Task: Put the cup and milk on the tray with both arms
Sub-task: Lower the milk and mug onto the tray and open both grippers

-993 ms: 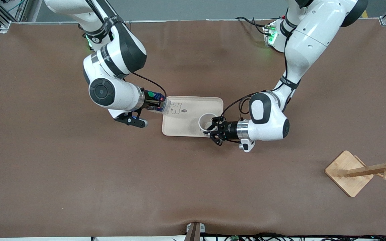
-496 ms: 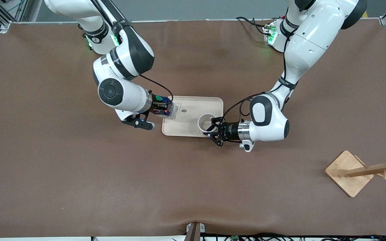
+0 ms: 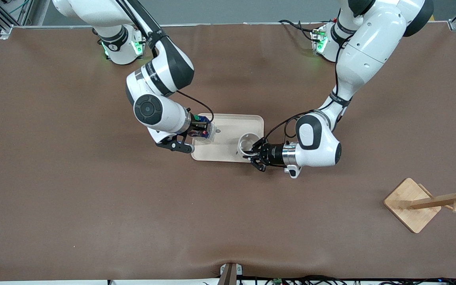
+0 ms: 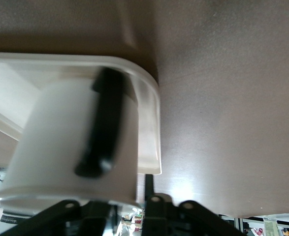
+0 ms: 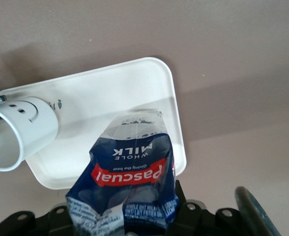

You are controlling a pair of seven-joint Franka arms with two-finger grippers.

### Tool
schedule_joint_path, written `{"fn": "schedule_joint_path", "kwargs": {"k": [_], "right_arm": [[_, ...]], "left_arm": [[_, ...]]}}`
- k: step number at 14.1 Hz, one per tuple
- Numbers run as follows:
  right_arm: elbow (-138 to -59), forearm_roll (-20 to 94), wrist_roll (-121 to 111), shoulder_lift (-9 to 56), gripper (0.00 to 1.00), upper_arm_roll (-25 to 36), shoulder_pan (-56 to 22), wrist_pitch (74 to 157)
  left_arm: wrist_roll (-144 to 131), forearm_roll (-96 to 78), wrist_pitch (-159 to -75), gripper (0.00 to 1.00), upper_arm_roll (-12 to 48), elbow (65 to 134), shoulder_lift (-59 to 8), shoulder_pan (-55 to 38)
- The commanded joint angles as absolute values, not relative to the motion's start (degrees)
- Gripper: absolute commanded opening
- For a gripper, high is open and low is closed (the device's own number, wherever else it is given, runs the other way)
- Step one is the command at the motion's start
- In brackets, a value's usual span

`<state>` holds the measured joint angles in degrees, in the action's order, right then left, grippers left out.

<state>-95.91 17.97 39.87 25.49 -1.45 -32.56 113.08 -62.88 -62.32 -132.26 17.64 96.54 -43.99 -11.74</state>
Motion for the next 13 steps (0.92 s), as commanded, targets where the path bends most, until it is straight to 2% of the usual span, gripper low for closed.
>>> {"fn": "schedule_joint_path", "kwargs": {"k": [1,2,3,4,5,6,13], "right_arm": [[-98.78,17.75,40.25,24.96,0.0,-0.62,-34.8,116.62],[-98.88,17.75,40.25,24.96,0.0,-0.62,-34.89,116.63],[-98.88,17.75,40.25,24.96,0.04,-0.62,-34.98,116.63],[-98.88,17.75,40.25,24.96,0.24,-0.7,-34.98,116.63],[-98.88,17.75,40.17,24.96,0.78,-0.62,-35.33,116.54],[-98.88,17.75,40.25,24.96,1.0,-0.7,-35.42,116.19],[-98.26,18.02,40.6,24.87,1.0,-0.7,-35.24,115.84]], "left_arm": [[-62.48,-63.11,-131.84,1.0,17.84,95.81,-43.24,-11.34],[-62.66,-63.11,-131.75,1.0,17.75,95.28,-42.37,-10.9],[-62.93,-63.02,-131.75,1.0,17.75,94.93,-41.23,-10.81],[-63.02,-63.02,-131.75,1.0,17.75,94.4,-40.18,-10.55],[-63.02,-62.84,-131.75,1.0,17.67,93.61,-39.12,-10.02],[-63.02,-62.06,-131.84,1.0,17.58,92.3,-38.33,-9.76],[-62.84,-44.05,-131.75,1.0,17.14,87.98,-32.79,-4.93]]}}
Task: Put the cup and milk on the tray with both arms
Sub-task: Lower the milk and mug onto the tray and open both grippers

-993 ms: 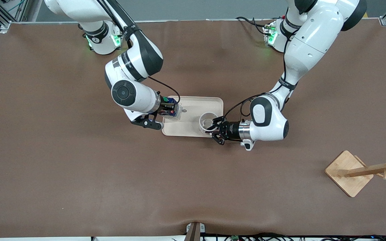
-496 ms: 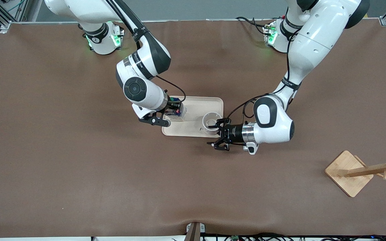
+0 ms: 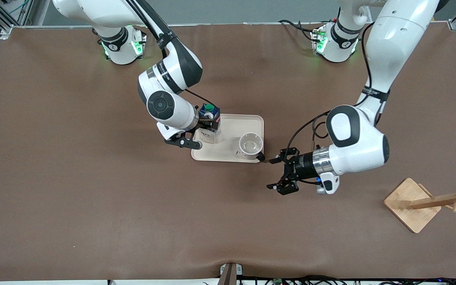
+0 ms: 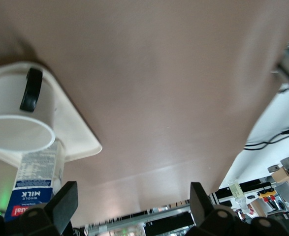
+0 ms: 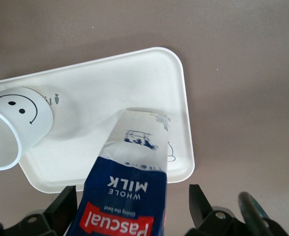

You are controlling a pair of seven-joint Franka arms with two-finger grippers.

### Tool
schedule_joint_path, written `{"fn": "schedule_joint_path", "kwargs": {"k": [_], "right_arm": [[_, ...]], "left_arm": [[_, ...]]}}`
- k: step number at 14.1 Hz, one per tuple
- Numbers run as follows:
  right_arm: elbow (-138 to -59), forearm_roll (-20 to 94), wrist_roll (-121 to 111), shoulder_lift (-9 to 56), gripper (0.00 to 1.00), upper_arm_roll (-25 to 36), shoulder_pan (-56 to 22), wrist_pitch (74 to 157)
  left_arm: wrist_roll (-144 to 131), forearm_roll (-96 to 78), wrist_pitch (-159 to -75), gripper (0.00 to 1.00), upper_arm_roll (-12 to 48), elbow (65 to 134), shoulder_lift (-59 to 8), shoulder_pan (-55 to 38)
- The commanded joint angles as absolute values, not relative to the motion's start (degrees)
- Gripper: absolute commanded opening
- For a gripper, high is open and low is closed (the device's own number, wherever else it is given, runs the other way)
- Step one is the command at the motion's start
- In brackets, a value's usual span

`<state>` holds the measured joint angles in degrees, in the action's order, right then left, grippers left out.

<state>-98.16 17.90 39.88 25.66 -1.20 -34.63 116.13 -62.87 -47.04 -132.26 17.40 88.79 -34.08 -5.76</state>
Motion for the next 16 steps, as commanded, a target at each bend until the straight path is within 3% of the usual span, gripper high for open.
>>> {"fn": "schedule_joint_path", "kwargs": {"k": [1,6,10,12,16], "right_arm": [[-98.09,18.02,41.82,24.7,1.0,-0.7,-35.33,115.84],[-92.3,18.2,46.41,24.17,1.0,-0.44,-33.06,115.84],[-79.92,18.46,45.26,23.47,1.0,-0.53,-27.35,115.14],[-78.58,18.46,45.18,22.59,1.0,-0.53,-23.4,108.33],[-66.21,15.66,45.44,22.41,1.0,1.05,-17.24,89.43]], "left_arm": [[-62.58,-41.68,-131.75,1.0,17.05,87.89,-32.52,-3.18],[-62.58,-18.87,-131.66,1.0,16.96,86.49,-30.94,-1.67],[-61.88,-0.3,-125.71,1.0,16.96,84.39,-29.62,0.26],[-57.86,5.51,-118.42,1.0,17.05,81.66,-28.84,1.05],[-47.91,9.14,-108.31,1.0,17.05,81.12,-24.35,2.89]]}}
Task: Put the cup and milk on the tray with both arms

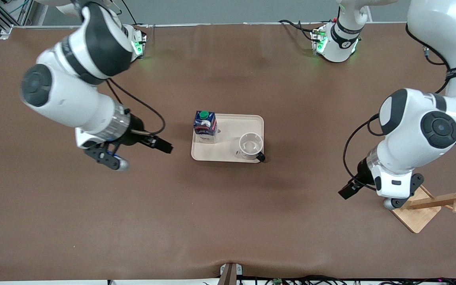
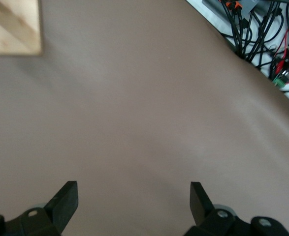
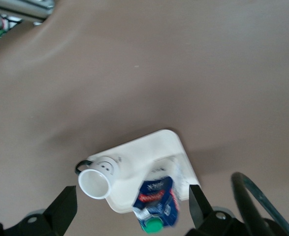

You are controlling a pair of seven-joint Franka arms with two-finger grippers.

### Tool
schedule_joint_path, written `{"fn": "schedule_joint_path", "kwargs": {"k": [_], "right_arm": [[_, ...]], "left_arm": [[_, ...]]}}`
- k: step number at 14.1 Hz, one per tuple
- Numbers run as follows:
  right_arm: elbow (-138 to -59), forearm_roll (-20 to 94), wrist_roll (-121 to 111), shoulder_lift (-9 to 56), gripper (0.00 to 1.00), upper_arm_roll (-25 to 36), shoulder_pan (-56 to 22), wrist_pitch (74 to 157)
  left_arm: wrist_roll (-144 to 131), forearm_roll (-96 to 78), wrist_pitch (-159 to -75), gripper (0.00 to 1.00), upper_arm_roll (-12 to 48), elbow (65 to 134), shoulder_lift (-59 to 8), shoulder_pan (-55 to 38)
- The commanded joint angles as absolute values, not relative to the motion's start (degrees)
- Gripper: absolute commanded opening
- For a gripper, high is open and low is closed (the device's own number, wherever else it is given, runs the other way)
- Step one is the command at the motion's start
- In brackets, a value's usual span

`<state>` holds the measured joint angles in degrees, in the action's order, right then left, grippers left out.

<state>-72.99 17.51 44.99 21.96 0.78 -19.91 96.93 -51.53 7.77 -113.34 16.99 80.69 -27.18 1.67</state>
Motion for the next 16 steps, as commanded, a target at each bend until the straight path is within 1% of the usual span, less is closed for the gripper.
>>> {"fn": "schedule_joint_path", "kwargs": {"k": [1,3,5,7,8,9,10,11,12,13,14,15,16], "right_arm": [[-64.35,11.99,45.0,22.33,1.0,1.4,-16.62,87.21],[-64.42,5.48,38.63,18.39,1.0,1.32,-13.12,86.31],[-68.53,5.18,21.02,14.69,1.0,1.14,-5.41,82.11],[-72.23,4.31,0.88,11.27,1.0,1.32,0.42,82.0],[-74.6,4.31,-4.69,9.51,1.0,1.23,2.7,81.39],[-79.67,4.39,-5.44,6.1,1.0,1.23,3.86,82.52],[-86.24,4.48,-5.54,1.63,1.0,1.23,4.04,85.49],[-93.18,3.96,-5.62,-3.03,1.0,0.97,3.61,89.61],[-100.82,3.17,-5.8,-7.77,1.0,0.88,3.78,95.48],[-104.9,3.16,-6.67,-10.08,1.0,1.14,4.04,99.97],[-102.42,2.9,-8.77,-9.5,1.0,1.23,4.22,99.76],[-98.56,2.9,-10.53,-7.58,1.0,1.32,4.65,98.36],[-95.31,2.9,-10.46,-6.43,1.0,1.49,5.7,95.74]], "left_arm": [[-46.68,9.14,-104.89,1.0,17.14,80.25,-24.17,3.42],[-39.5,9.75,-99.34,1.0,16.96,76.92,-23.82,3.87],[-32.55,9.76,-97.3,1.0,17.14,76.64,-20.76,7.02],[-25.79,9.41,-95.46,1.0,17.14,76.73,-17.77,9.04],[-23.23,9.23,-94.41,1.0,17.31,76.73,-17.06,9.75],[-22.07,9.32,-93.18,1.0,17.23,76.73,-16.27,9.93],[-21.45,9.32,-92.56,1.0,17.14,76.73,-15.22,10.19],[-21.36,9.23,-91.94,1.0,17.4,76.82,-14.25,10.28],[-20.92,9.05,-90.8,1.0,17.14,76.9,-12.93,10.37],[-19.35,9.05,-89.83,1.0,17.14,76.99,-12.31,10.46],[-17.68,8.88,-89.13,1.0,16.96,77.25,-11.09,10.55],[-16.62,8.88,-88.86,1.0,16.35,78.56,-8.99,9.94],[-16.09,8.62,-89.03,1.0,14.69,81.53,-6.62,8.45]]}}
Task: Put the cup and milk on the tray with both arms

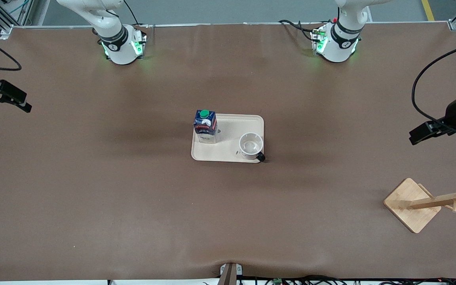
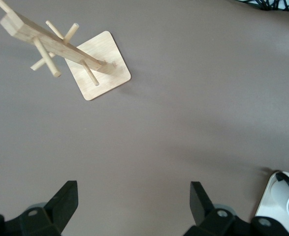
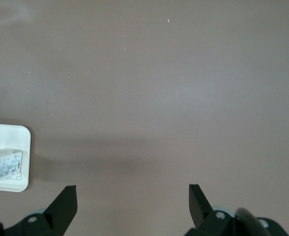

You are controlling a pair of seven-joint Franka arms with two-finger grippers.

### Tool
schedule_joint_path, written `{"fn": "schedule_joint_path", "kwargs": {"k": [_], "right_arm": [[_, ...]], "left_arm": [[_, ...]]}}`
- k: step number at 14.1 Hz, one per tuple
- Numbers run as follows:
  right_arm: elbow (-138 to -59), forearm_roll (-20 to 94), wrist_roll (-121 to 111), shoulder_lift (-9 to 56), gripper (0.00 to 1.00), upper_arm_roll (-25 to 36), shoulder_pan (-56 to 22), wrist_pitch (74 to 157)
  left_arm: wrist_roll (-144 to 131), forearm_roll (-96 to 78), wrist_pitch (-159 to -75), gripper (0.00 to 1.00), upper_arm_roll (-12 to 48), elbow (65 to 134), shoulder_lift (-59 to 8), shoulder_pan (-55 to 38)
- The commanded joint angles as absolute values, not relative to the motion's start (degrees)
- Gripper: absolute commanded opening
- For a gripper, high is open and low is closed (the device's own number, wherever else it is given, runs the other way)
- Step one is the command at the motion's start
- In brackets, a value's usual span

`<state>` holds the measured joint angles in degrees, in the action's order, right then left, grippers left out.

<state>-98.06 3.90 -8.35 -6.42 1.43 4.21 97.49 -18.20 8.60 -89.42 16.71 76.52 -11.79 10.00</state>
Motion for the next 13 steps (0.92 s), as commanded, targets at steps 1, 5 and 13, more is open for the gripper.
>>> {"fn": "schedule_joint_path", "kwargs": {"k": [1,5,13], "right_arm": [[-92.58,2.9,-10.46,-4.76,1.0,1.49,6.23,93.71],[-90.54,2.81,-10.81,-4.66,1.0,1.06,5.1,88.06],[-85.43,-1.93,-3.86,-1.14,1.0,1.14,2.55,84.73]], "left_arm": [[-14.87,7.22,-89.64,1.0,11.37,83.74,-4.59,5.39],[-10.74,3.78,-91.05,1.0,5.19,89.9,0.86,-0.61],[-6.59,1.58,-90.62,1.0,6.06,94.4,5.01,-0.53]]}}
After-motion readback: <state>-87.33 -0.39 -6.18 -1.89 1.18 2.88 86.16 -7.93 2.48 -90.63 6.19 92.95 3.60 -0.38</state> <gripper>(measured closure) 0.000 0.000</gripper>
